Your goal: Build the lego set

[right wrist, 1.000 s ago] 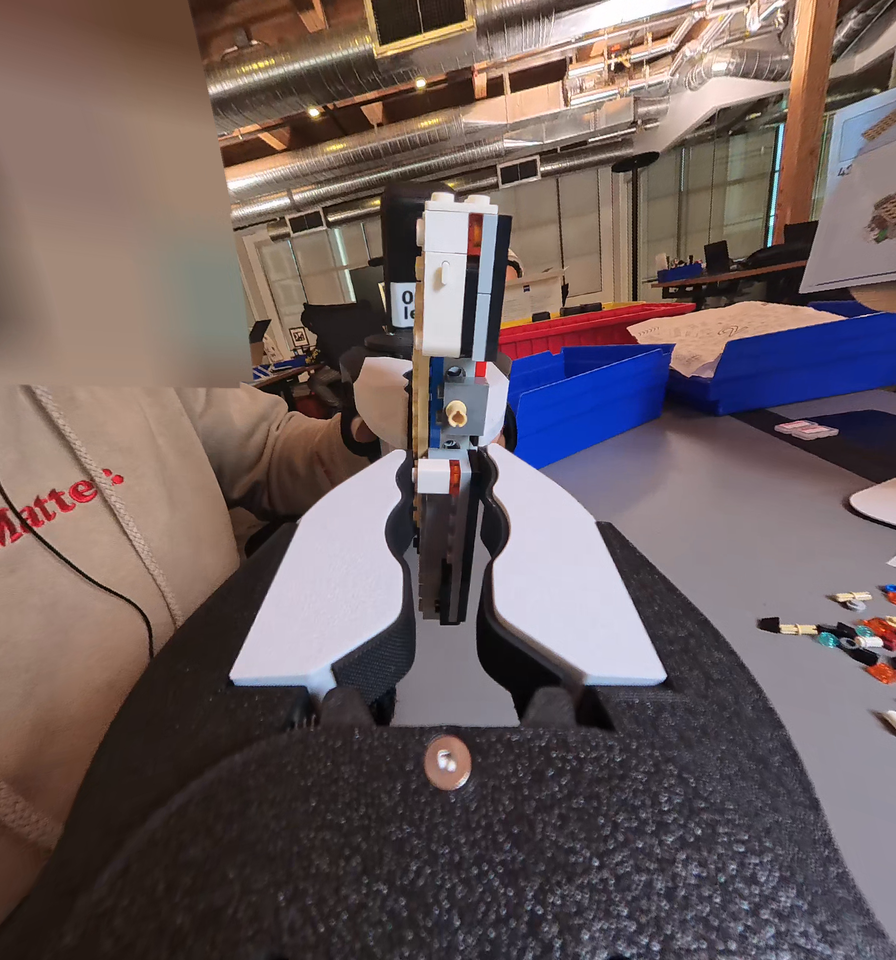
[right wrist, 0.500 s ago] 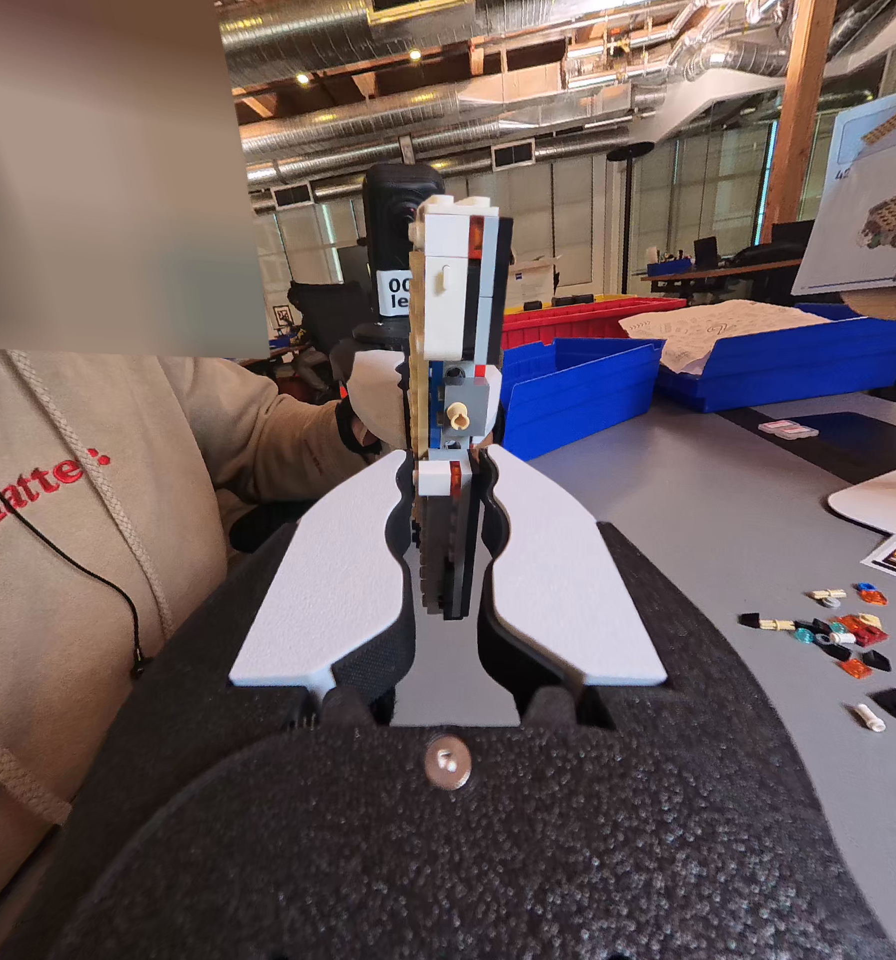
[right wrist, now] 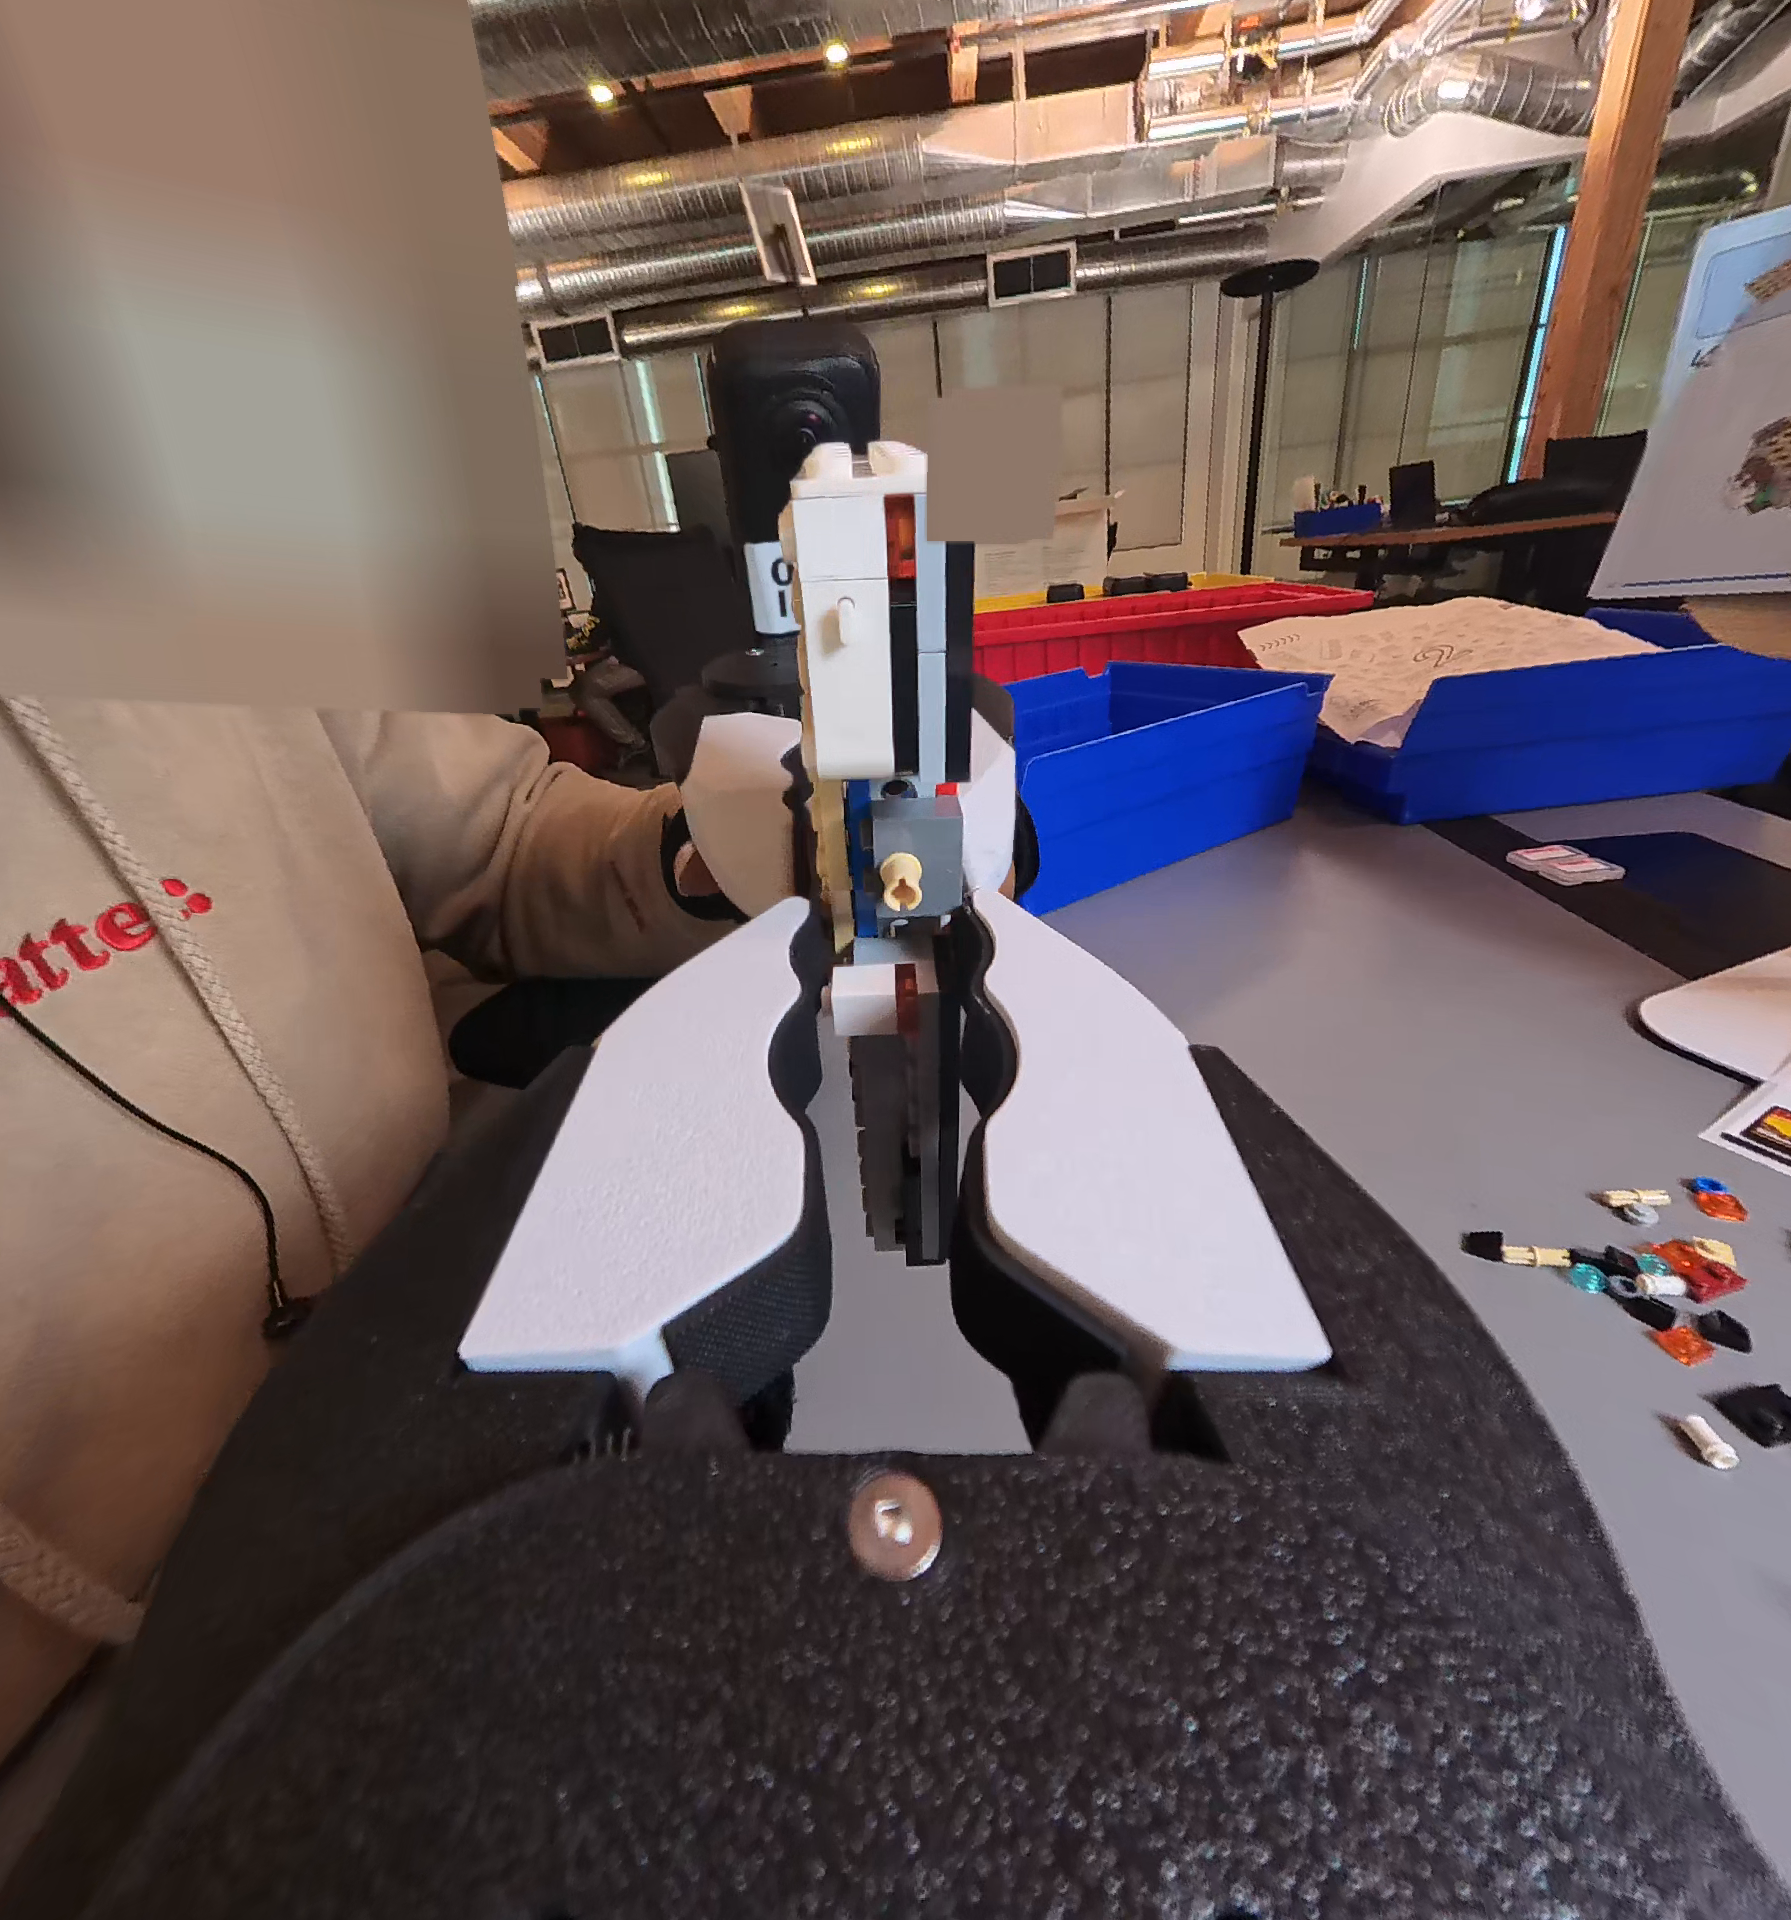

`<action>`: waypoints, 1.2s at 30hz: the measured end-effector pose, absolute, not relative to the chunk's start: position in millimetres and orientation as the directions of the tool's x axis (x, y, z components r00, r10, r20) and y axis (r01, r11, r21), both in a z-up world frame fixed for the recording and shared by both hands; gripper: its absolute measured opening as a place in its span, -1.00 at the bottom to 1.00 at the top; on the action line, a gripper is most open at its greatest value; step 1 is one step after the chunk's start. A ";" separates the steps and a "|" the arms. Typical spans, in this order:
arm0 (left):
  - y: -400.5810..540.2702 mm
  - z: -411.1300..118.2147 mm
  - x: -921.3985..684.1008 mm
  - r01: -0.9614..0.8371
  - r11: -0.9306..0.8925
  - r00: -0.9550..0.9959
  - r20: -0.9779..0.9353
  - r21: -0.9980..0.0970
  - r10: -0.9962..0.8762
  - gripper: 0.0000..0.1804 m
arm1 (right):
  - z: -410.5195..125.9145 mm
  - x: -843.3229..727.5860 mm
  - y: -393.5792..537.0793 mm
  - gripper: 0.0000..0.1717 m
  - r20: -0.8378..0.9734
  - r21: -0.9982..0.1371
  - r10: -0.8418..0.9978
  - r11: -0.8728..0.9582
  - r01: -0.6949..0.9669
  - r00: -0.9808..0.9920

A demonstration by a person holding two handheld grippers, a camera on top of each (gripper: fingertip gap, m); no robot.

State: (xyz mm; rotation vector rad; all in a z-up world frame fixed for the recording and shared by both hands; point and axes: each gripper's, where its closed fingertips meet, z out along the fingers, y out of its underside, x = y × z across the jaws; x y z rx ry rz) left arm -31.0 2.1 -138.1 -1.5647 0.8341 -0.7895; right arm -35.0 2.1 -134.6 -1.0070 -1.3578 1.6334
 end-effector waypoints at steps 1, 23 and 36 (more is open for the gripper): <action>1.9 -138.3 -31.0 -0.102 -0.098 0.526 0.030 -0.990 -0.850 -0.73 | -134.3 -34.6 0.7 -0.73 -0.085 -0.989 0.915 -0.125 -0.077 -0.394; 1.5 -183.0 -42.7 -0.278 -0.349 0.457 0.196 -0.895 -0.867 -0.74 | -129.4 -13.1 28.1 -0.49 -0.076 -0.946 0.931 0.046 0.322 -0.356; -8.3 -196.1 -20.4 -0.486 -0.311 0.416 0.096 -0.817 -0.904 -0.74 | -165.6 -12.9 1.3 -0.74 -0.056 -0.834 0.937 0.146 0.533 -0.345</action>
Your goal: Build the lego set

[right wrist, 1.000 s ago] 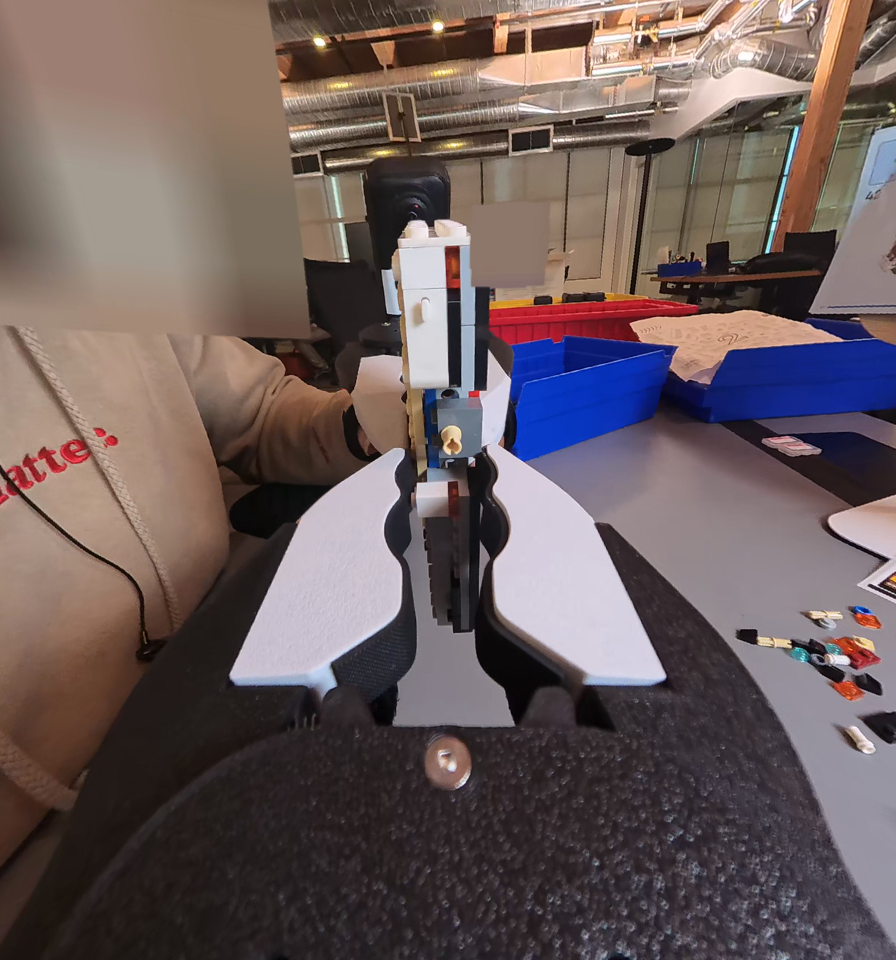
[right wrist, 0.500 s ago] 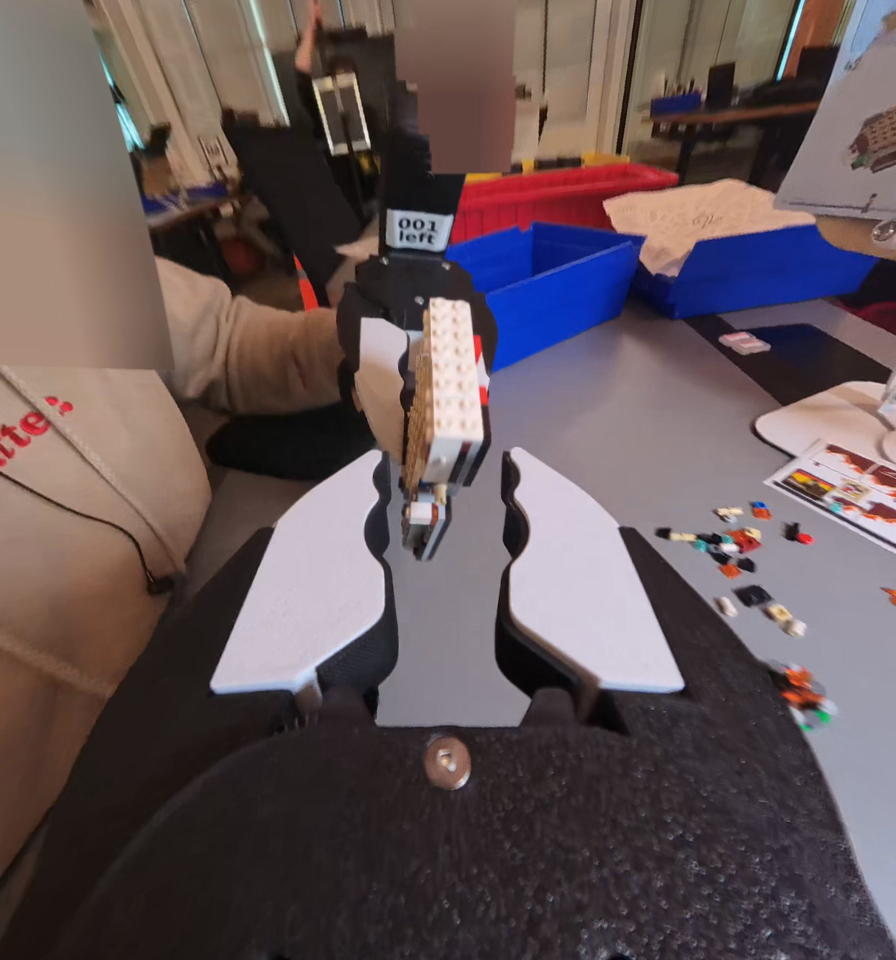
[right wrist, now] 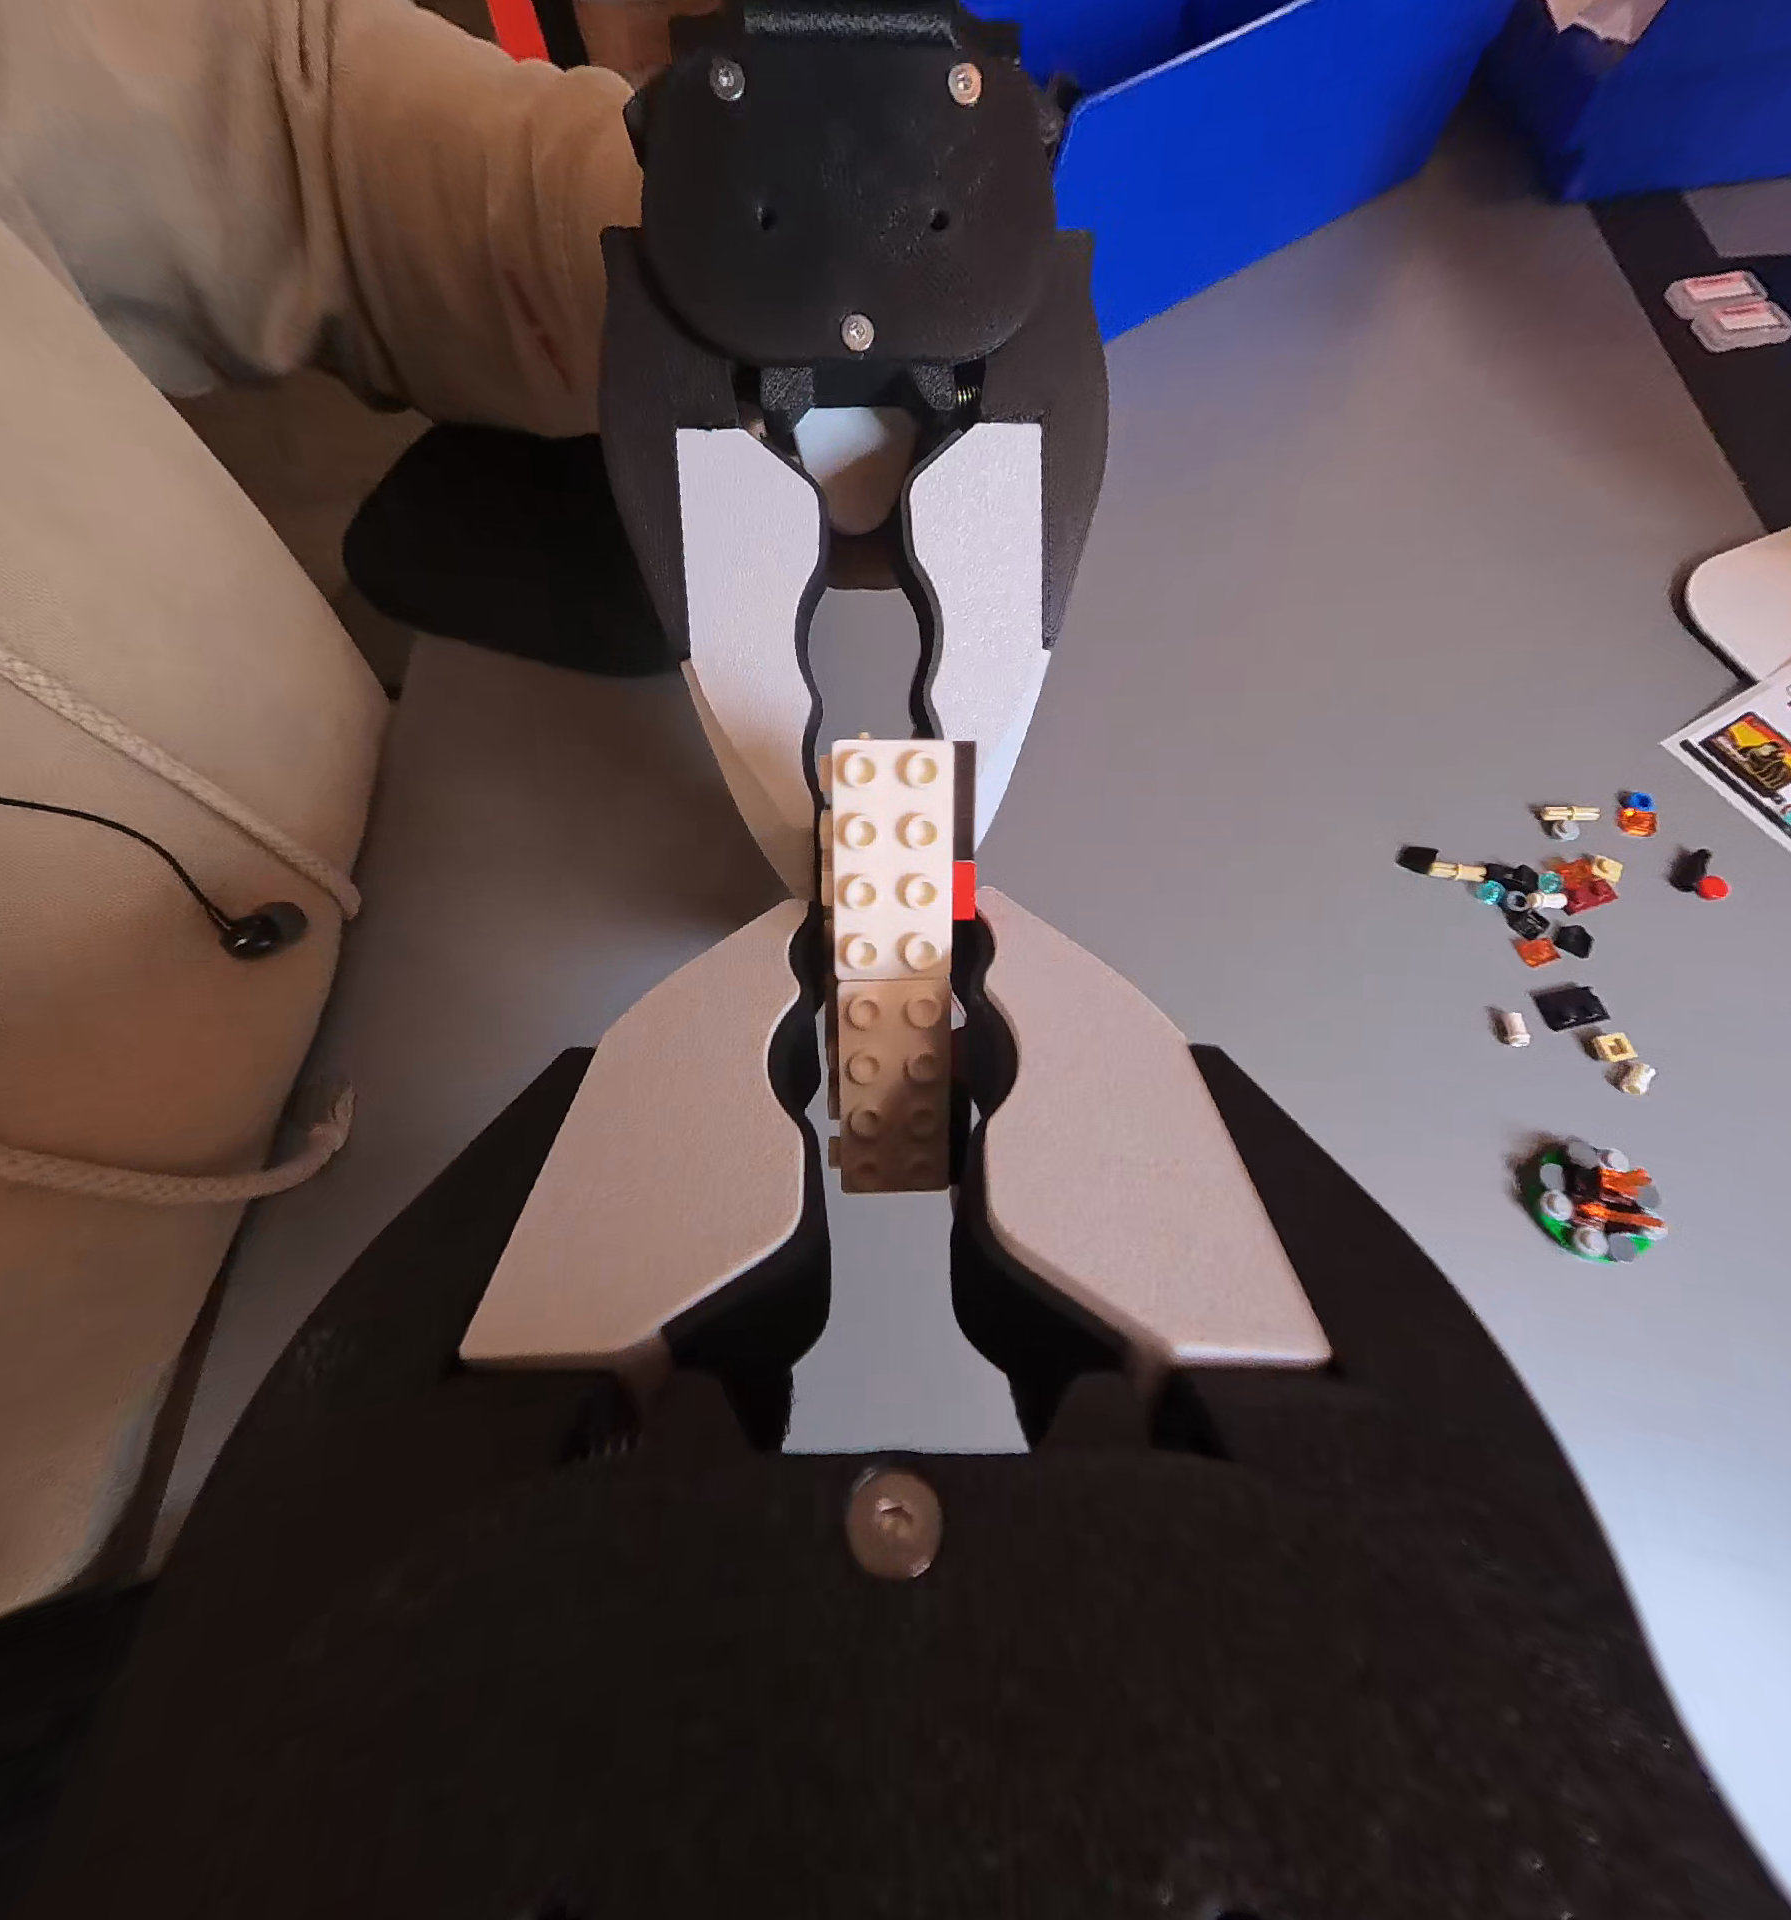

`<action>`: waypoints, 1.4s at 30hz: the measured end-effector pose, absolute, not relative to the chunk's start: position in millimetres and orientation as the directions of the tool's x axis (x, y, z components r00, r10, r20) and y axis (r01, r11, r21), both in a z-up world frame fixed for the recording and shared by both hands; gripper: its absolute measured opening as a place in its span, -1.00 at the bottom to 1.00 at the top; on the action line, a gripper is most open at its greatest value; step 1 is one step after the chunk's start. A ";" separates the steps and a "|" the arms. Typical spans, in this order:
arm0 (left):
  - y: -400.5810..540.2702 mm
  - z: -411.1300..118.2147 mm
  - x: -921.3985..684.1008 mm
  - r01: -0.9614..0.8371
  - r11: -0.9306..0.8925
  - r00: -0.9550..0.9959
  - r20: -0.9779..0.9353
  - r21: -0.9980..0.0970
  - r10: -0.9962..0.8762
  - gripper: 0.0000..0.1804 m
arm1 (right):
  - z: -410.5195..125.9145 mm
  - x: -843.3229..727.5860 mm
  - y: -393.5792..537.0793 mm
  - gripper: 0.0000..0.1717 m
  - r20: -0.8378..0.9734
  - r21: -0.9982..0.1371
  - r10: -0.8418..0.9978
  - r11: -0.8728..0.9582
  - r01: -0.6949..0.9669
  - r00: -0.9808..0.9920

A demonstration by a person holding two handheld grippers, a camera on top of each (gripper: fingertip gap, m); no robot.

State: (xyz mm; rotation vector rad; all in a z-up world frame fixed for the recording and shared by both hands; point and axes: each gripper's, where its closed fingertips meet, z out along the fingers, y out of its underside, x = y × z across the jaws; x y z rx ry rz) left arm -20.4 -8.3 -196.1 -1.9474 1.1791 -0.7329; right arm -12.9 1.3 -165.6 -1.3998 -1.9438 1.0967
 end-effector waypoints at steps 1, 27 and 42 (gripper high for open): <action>-8.7 -196.4 -20.8 -0.496 -0.304 0.416 0.085 -0.813 -0.905 -0.75 | -166.1 -12.7 0.3 -0.74 -0.060 -0.842 0.939 0.134 0.522 -0.338; -6.3 -233.0 -49.0 -0.663 -0.076 0.542 -0.407 -0.745 -0.735 -0.14 | -196.6 11.1 20.4 -0.73 -0.908 -0.418 0.417 -0.893 0.167 -0.048; -28.5 -267.1 -44.3 -0.555 -0.336 0.491 0.027 -0.761 -0.871 -0.16 | -254.0 37.4 8.3 -0.37 -0.616 -0.566 0.787 -0.479 0.671 0.041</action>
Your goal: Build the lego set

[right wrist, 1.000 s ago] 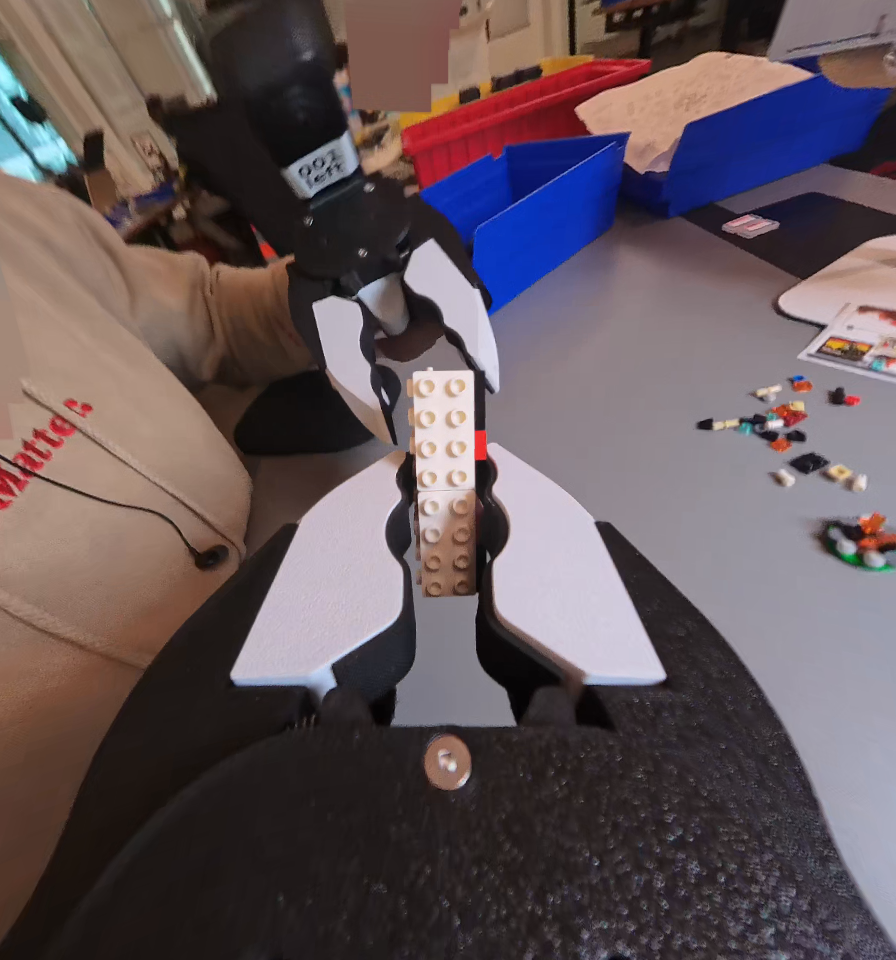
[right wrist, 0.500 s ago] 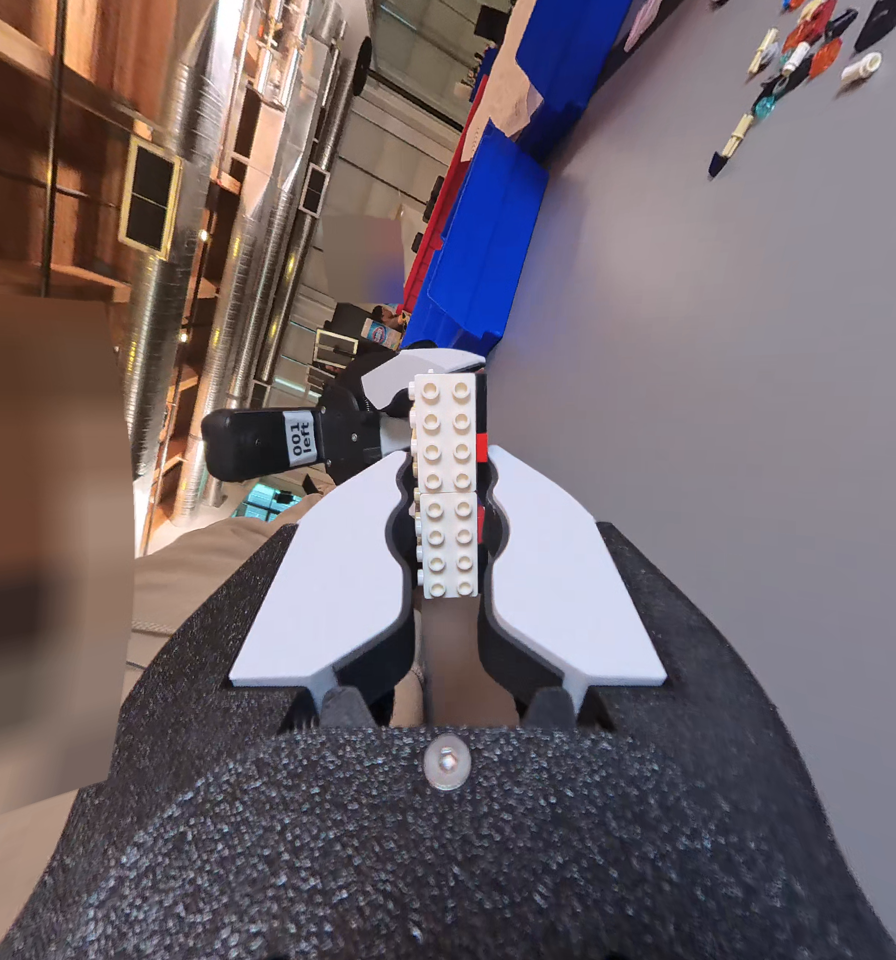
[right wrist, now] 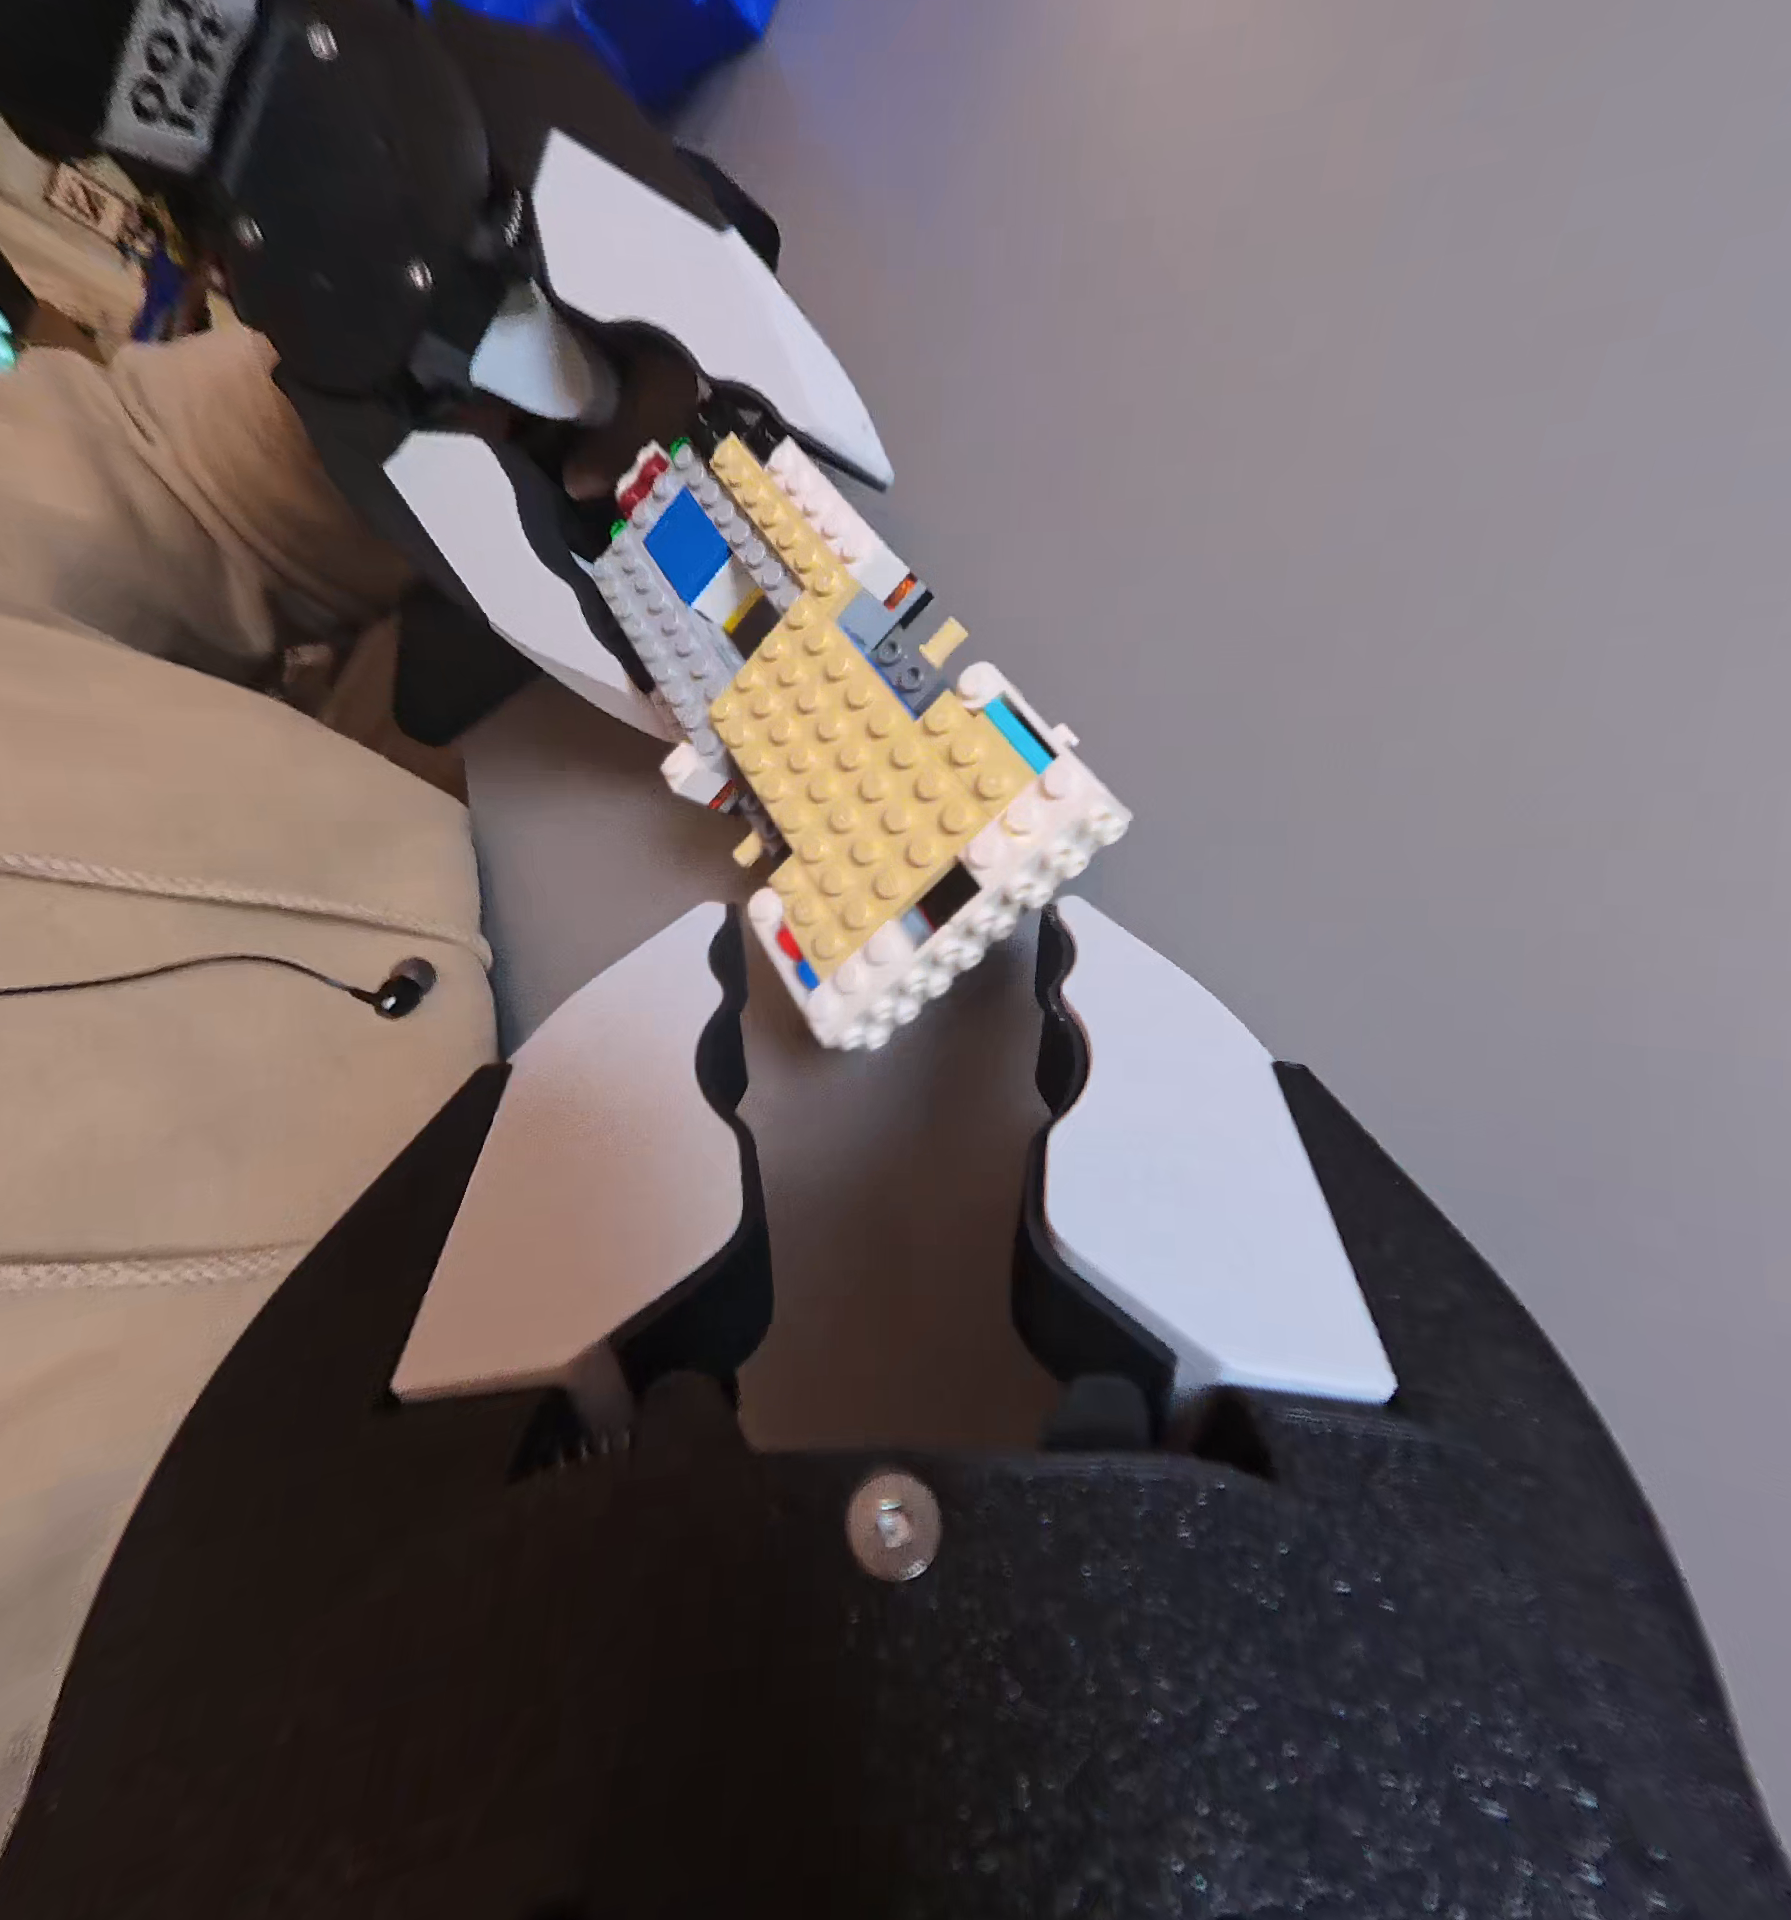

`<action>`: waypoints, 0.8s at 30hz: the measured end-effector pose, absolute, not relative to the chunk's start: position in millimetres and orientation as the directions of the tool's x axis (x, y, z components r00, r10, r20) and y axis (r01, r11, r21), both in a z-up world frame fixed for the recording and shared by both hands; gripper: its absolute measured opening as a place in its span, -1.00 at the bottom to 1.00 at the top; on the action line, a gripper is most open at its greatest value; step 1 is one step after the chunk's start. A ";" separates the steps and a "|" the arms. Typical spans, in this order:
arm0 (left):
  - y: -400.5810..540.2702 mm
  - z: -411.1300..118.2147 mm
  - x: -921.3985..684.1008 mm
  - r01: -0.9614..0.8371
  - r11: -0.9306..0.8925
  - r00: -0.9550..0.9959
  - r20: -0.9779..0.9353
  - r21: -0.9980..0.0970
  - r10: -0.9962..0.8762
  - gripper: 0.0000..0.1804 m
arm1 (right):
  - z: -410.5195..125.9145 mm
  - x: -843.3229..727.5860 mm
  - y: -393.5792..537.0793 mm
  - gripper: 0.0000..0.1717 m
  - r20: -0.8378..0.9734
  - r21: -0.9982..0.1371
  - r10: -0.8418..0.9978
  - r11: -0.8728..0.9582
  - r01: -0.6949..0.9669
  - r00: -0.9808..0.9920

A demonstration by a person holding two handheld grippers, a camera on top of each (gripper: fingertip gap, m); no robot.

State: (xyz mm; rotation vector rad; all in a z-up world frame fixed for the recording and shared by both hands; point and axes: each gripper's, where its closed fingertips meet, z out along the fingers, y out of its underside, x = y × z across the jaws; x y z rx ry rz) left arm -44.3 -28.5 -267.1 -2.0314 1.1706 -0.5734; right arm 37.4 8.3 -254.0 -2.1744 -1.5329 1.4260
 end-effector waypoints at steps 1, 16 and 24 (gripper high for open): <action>-28.6 -270.1 -46.2 -0.566 -0.341 0.490 0.027 -0.751 -0.871 -0.16 | -255.8 39.2 7.0 -0.39 -0.609 -0.558 0.793 -0.455 0.694 0.030; -20.7 -286.0 -63.6 -0.626 -0.357 0.523 -0.034 -0.693 -0.852 -0.11 | -266.8 37.4 9.1 -0.40 -0.155 -0.643 0.987 -0.060 0.764 -0.053; -21.8 -278.9 -68.7 -0.631 -0.345 0.538 -0.072 -0.695 -0.840 -0.14 | -259.9 27.7 11.3 -0.48 -0.028 -0.678 0.998 0.024 0.735 -0.059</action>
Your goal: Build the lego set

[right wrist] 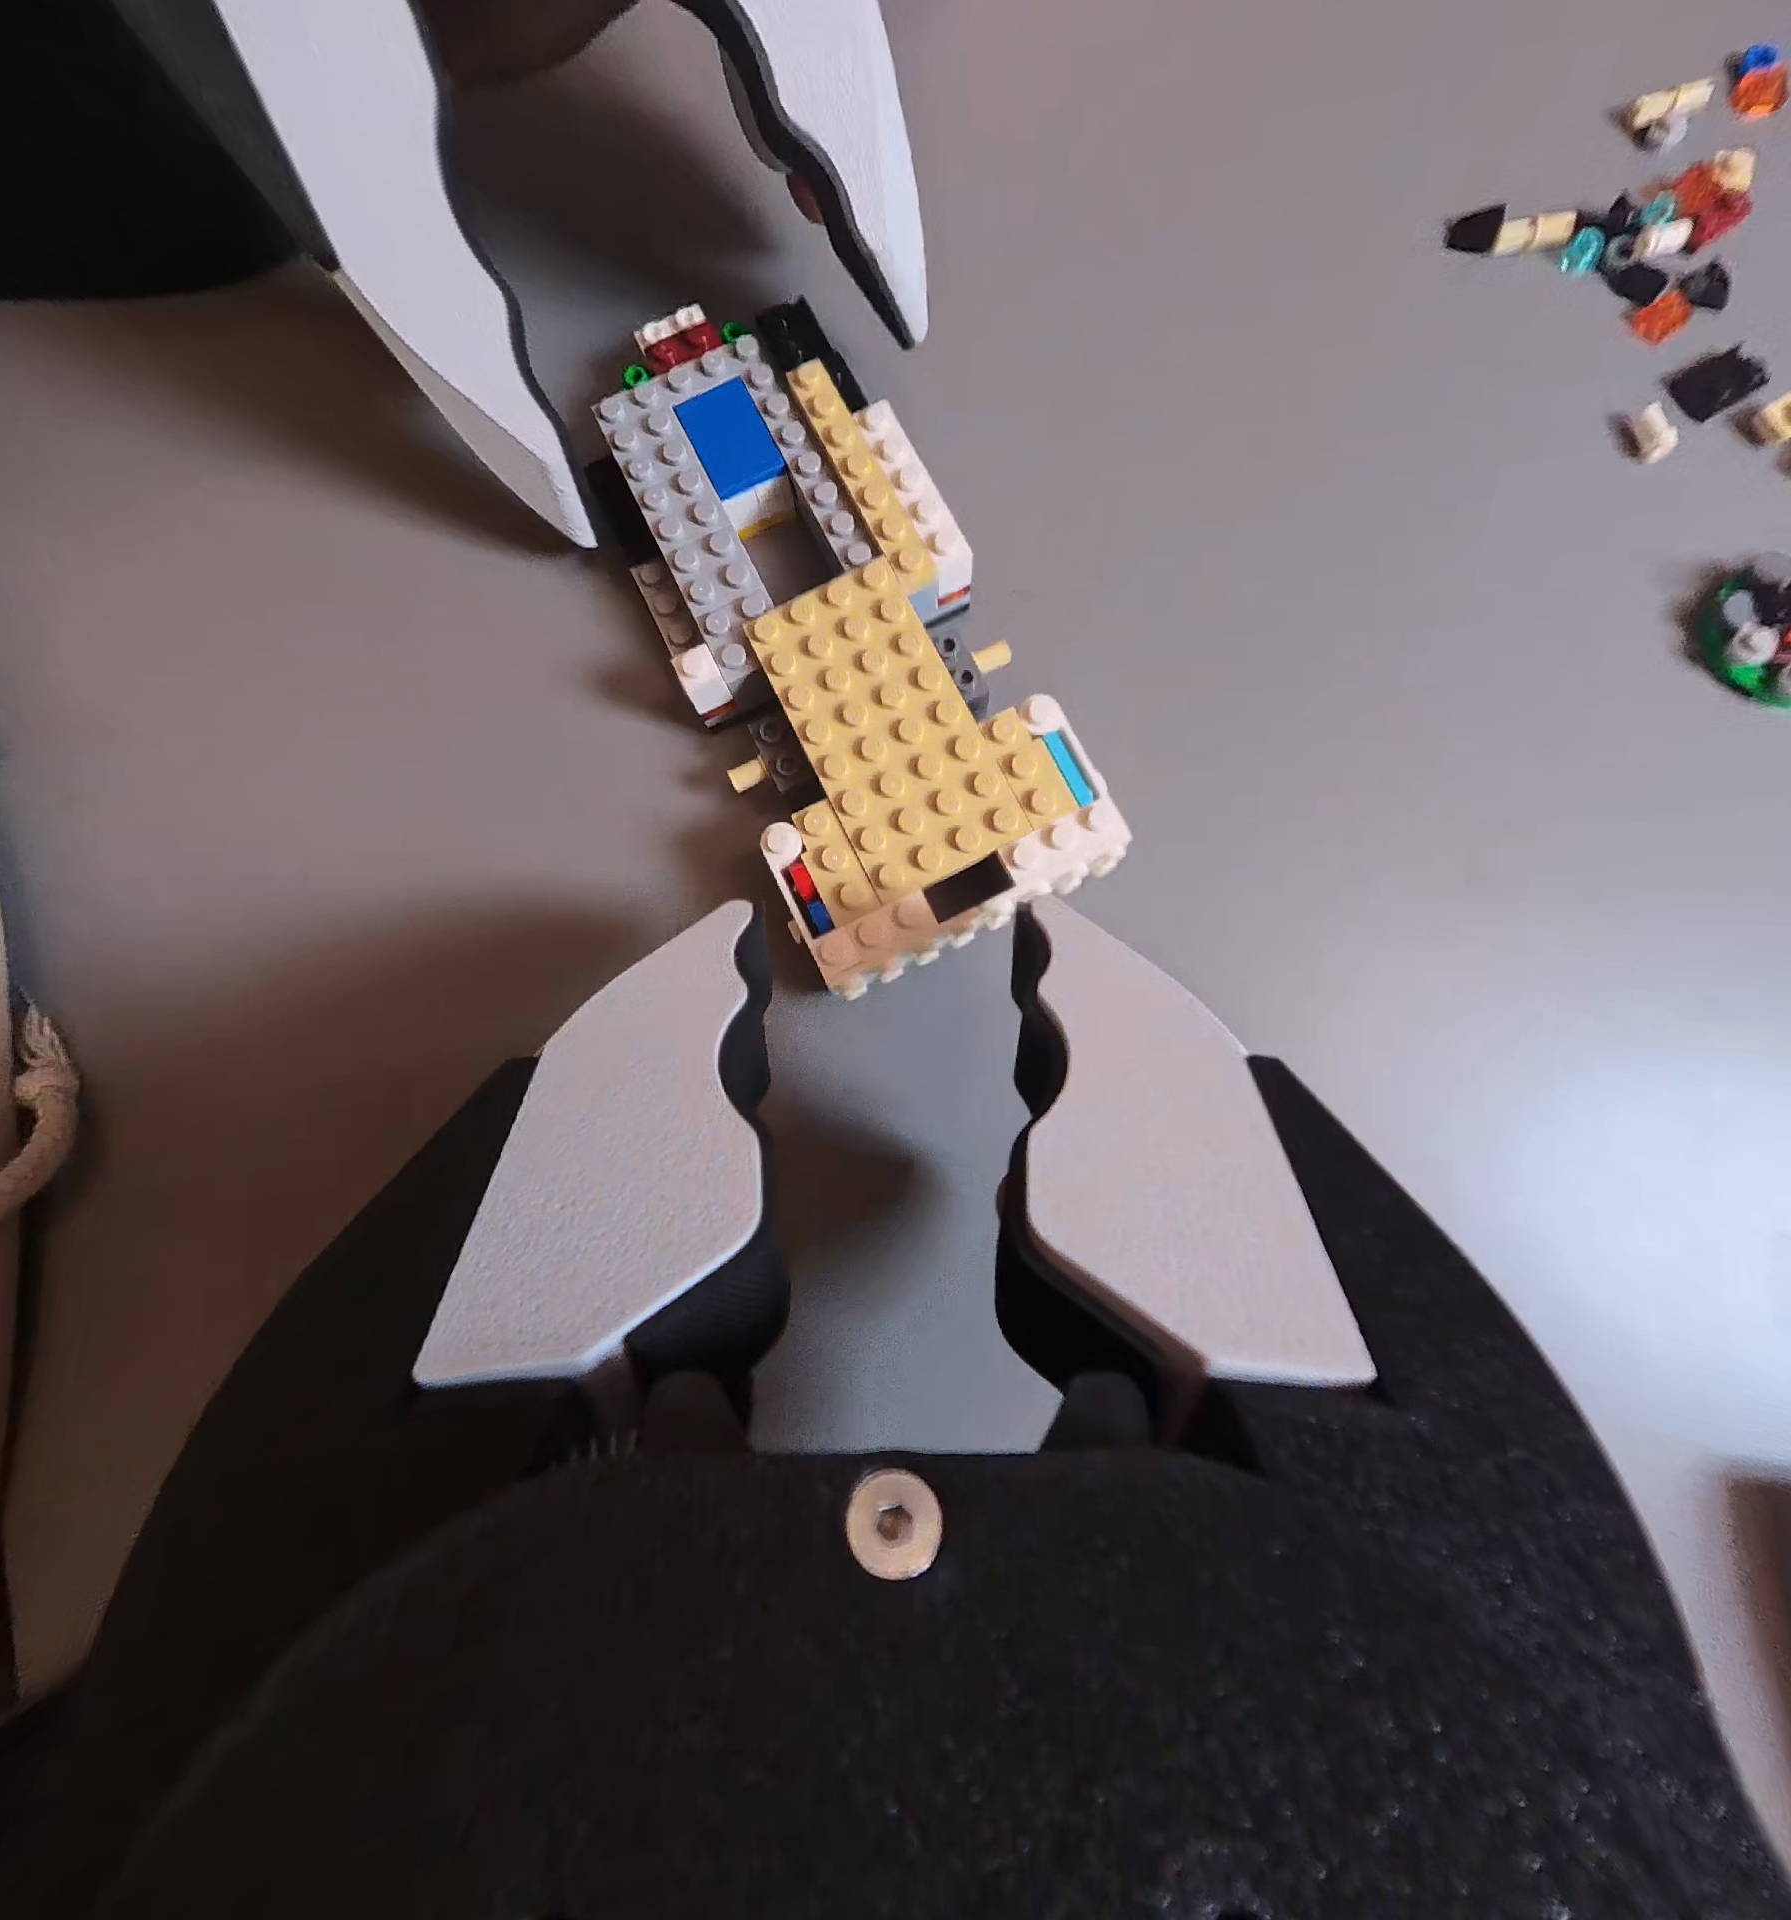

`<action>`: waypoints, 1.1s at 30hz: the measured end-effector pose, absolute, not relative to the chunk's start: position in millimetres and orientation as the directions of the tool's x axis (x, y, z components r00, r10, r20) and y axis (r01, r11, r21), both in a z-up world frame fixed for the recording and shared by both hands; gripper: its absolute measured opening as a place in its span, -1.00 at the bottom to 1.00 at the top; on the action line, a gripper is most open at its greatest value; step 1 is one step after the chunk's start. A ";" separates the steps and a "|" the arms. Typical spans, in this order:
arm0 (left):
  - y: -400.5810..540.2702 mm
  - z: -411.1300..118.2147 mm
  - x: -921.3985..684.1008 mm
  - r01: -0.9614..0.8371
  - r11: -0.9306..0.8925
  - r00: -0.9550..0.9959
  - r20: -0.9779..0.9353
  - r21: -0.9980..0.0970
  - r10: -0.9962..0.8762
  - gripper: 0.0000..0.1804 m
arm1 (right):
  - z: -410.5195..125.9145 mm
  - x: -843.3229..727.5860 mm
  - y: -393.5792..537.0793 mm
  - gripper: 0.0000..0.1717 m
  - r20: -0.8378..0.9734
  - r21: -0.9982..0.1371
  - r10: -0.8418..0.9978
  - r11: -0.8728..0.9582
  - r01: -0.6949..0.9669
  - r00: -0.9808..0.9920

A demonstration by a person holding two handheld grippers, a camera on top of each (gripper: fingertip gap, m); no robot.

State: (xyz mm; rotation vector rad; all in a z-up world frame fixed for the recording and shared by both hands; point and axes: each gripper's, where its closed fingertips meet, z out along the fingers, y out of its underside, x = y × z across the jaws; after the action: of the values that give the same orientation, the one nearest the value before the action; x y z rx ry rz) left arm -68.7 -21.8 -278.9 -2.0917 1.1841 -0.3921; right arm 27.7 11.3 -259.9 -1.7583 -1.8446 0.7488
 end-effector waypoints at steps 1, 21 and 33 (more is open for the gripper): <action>-21.1 -279.0 -69.0 -0.635 -0.340 0.539 -0.083 -0.694 -0.838 -0.15 | -254.0 24.7 9.0 -0.52 0.005 -0.693 0.996 0.065 0.718 -0.085; -24.6 -280.9 -61.2 -0.634 -0.318 0.532 -0.100 -0.705 -0.841 -0.28 | -266.4 -22.9 -12.3 -1.00 0.054 -0.503 0.930 0.340 0.794 -0.363; -24.9 -280.9 -60.8 -0.627 -0.311 0.531 -0.099 -0.714 -0.842 -0.28 | -269.9 -19.5 -16.1 -1.00 -0.057 -0.350 0.935 0.309 0.884 -0.349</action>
State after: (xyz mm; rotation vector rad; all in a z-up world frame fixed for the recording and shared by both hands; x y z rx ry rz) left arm -60.8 -24.9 -280.9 -2.0490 1.1875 -0.3810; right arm -19.5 -16.1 -269.9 -1.6911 -2.4105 0.4852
